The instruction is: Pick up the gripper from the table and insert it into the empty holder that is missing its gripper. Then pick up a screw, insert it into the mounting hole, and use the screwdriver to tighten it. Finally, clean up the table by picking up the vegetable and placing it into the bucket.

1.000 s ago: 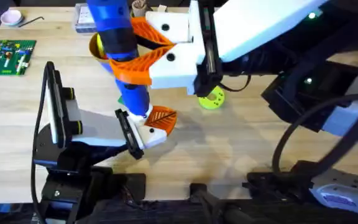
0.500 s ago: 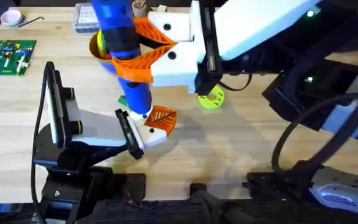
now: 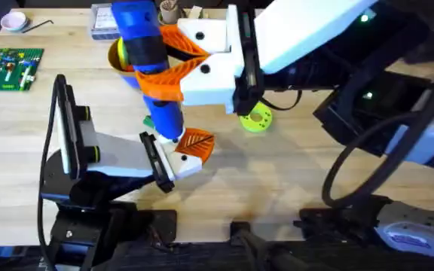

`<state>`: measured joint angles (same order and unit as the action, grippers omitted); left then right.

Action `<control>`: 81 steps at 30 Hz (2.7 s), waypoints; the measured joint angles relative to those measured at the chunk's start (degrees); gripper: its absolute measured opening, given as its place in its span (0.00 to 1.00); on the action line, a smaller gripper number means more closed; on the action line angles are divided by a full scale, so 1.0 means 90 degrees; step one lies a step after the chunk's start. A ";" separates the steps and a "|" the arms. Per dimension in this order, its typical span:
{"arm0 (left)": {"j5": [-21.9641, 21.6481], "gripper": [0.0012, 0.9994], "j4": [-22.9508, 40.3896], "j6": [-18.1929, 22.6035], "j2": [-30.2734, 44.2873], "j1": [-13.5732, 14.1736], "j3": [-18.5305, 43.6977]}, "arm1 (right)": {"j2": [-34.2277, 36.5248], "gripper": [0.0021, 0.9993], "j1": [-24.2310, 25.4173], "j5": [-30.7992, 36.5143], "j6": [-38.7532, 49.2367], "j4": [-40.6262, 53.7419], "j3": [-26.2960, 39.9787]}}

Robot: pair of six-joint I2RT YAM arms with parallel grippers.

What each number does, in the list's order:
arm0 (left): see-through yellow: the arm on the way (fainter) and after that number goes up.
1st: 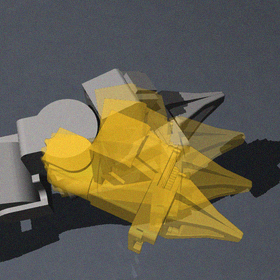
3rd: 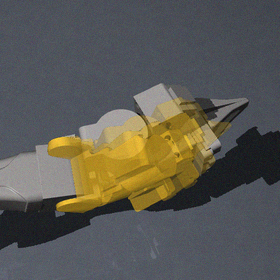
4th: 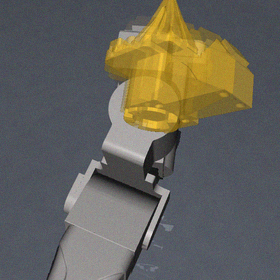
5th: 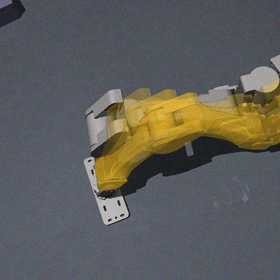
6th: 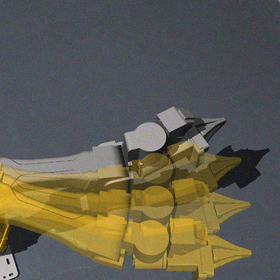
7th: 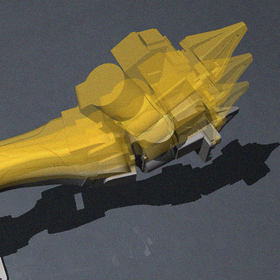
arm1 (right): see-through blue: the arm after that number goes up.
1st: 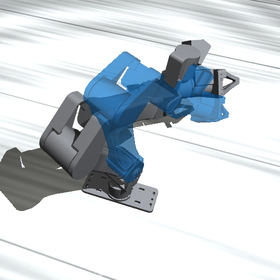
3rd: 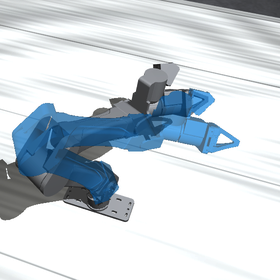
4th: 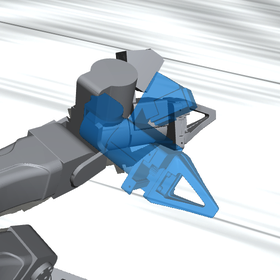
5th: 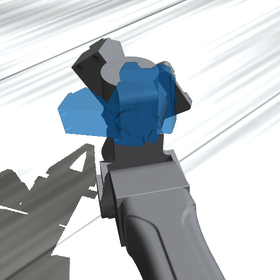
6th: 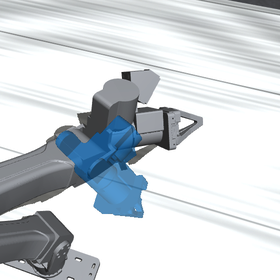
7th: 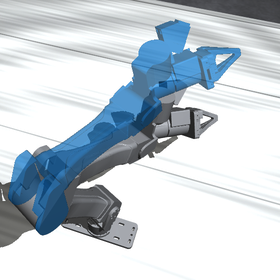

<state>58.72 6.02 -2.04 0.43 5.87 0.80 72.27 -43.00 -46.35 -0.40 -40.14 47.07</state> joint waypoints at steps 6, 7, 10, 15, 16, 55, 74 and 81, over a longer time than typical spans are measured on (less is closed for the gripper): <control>-0.0010 0.00 0.0005 -0.0087 0.0000 0.0000 0.0000 | -0.0002 0.02 0.0000 -0.0002 0.0024 0.0143 0.0000; -0.0005 0.00 0.0005 -0.0100 0.0000 0.0000 0.0000 | -0.0004 0.02 0.0000 0.0002 0.0024 0.0198 0.0000; 0.0013 0.00 0.0007 -0.0112 0.0000 0.0007 0.0000 | -0.0019 0.02 0.0004 0.0049 0.0027 0.0279 0.0002; 0.0007 0.00 0.0005 -0.0158 0.0000 0.0012 0.0000 | -0.0017 0.02 -0.0002 0.0024 0.0044 0.0199 0.0002; 0.0002 0.00 0.0002 -0.0155 0.0000 0.0014 0.0000 | -0.0017 0.02 -0.0002 0.0024 0.0044 0.0186 0.0002; 0.0000 0.00 0.0000 -0.0134 0.0000 0.0012 0.0000 | 0.0584 0.02 0.4094 0.4455 0.2988 0.4190 0.0142; 0.0000 0.00 0.0000 -0.0134 0.0000 0.0012 0.0000 | 0.2998 0.02 0.3512 0.3770 0.5607 0.6970 0.3028; 0.0000 0.00 0.0000 -0.0134 0.0000 0.0012 0.0000 | 0.3524 0.02 0.3191 0.3659 0.6532 0.7253 0.3028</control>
<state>58.72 6.02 -3.25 0.43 5.98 0.80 103.98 -14.28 -13.42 58.38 25.14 74.32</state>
